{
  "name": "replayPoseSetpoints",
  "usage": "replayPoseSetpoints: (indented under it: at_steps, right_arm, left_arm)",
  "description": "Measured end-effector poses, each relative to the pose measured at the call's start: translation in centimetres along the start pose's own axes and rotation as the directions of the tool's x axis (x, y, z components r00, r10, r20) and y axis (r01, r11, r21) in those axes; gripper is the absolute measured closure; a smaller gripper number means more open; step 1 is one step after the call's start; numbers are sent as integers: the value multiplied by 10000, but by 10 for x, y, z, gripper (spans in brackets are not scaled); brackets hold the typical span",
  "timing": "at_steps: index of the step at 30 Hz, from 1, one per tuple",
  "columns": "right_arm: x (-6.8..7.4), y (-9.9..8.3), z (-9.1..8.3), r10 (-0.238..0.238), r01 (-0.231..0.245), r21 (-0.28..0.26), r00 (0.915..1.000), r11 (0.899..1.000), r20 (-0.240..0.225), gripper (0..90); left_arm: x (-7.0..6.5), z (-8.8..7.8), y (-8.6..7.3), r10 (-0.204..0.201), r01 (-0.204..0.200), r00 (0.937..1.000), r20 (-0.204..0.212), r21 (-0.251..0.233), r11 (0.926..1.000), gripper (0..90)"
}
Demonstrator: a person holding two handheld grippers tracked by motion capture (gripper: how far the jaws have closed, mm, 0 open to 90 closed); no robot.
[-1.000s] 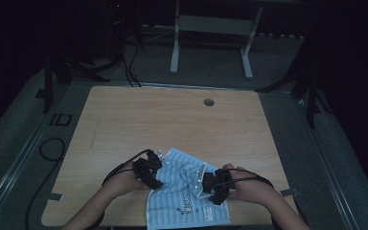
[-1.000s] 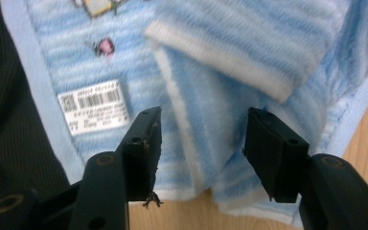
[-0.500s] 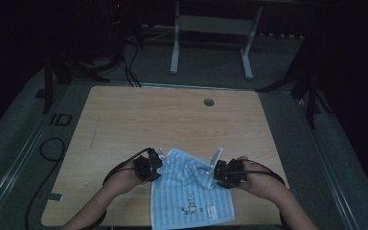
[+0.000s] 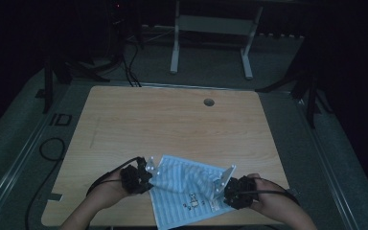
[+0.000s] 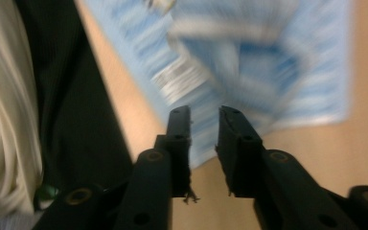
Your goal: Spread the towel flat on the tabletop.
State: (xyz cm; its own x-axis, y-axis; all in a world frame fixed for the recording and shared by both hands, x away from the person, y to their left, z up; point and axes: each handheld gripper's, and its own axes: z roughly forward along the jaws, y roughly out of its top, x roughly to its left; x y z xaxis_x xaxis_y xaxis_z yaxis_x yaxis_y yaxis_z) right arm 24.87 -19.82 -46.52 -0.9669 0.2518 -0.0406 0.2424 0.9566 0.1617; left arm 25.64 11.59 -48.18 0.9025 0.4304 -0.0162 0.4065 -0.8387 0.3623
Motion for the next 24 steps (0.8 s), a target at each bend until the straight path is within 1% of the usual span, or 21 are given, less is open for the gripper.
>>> replayPoseSetpoints:
  at_steps: [1,3,4,5,6,7,8,9,10,11,12,13,14,15,16,17,18,19,21,22,24]
  right_arm:
    - [2,-3,6,-18,25,284,9997,9996,-224,818]
    - [6,-9,15,-67,100,635,9986,9979,-520,816]
    - [6,-12,18,-22,71,696,9975,9975,-713,810]
    - [4,-15,19,19,43,773,9969,9970,-793,804]
    - [4,-15,19,19,43,773,9969,9970,-793,804]
    - [-7,-19,17,352,-304,920,9981,9953,-513,729]
    - [-12,-20,14,444,-415,846,9985,9956,-327,722]
    - [-19,-21,10,625,-614,632,9979,9961,-153,697]
    - [-19,-21,10,625,-614,632,9979,9961,-153,697]
    - [-38,-20,1,990,-990,106,9951,9950,51,664]
    - [-43,-19,0,1014,-1014,-2,9948,9948,120,646]
    - [-54,-16,-2,1233,-1233,-115,9923,9923,66,618]
    - [-62,-14,-2,1291,-1288,-142,9914,9916,200,620]
    - [-68,-10,0,1349,-1346,-125,9905,9908,268,621]
    - [-68,-10,0,1349,-1346,-125,9905,9908,268,621]
    - [-79,0,8,1184,-1183,-38,9922,9930,395,624]
    - [-81,3,11,1211,-1211,-29,9919,9926,378,639]
    - [-84,7,16,1146,-1149,86,9930,9933,279,641]
    - [-88,15,28,875,-887,287,9954,9956,400,655]
    - [-90,18,32,908,-919,385,9954,9950,294,656]
    - [-94,23,43,823,-837,498,9961,9952,302,668]
  left_arm:
    - [-4,3,-4,92,-96,9996,272,170,9998,855]
    - [-10,10,-10,387,-438,9963,762,669,9968,838]
    - [-11,12,-14,406,-474,9952,886,756,9960,820]
    - [-10,13,-16,233,-313,9947,997,803,9963,788]
    - [-10,13,-16,233,-313,9947,997,803,9963,750]
    - [-2,8,-20,-64,2,9960,892,697,9976,693]
    - [2,4,-20,-340,300,9967,737,549,9980,654]
    - [6,1,-20,-433,405,9973,593,486,9980,592]
    - [6,1,-20,-433,405,9973,593,486,9980,584]
    - [16,-5,-18,-588,579,9978,320,273,9979,556]
    - [22,-7,-15,-659,659,9978,13,279,9974,534]
    - [27,-8,-11,-678,685,9975,-214,304,9972,528]
    - [32,-9,-8,-638,647,9975,-315,287,9975,515]
    - [36,-10,-5,-643,652,9974,-325,252,9976,491]
    - [36,-10,-5,-643,652,9974,-325,252,9976,491]
    - [47,-11,4,-640,648,9969,-453,158,9978,490]
    - [52,-11,8,-603,612,9970,-482,165,9980,487]
    - [56,-11,12,-560,569,9975,-435,190,9982,478]
    - [64,-11,19,-637,640,9977,-248,116,9979,475]
    - [68,-10,23,-655,657,9977,-148,124,9978,471]
    - [69,-9,28,-479,479,9988,-40,253,9985,462]
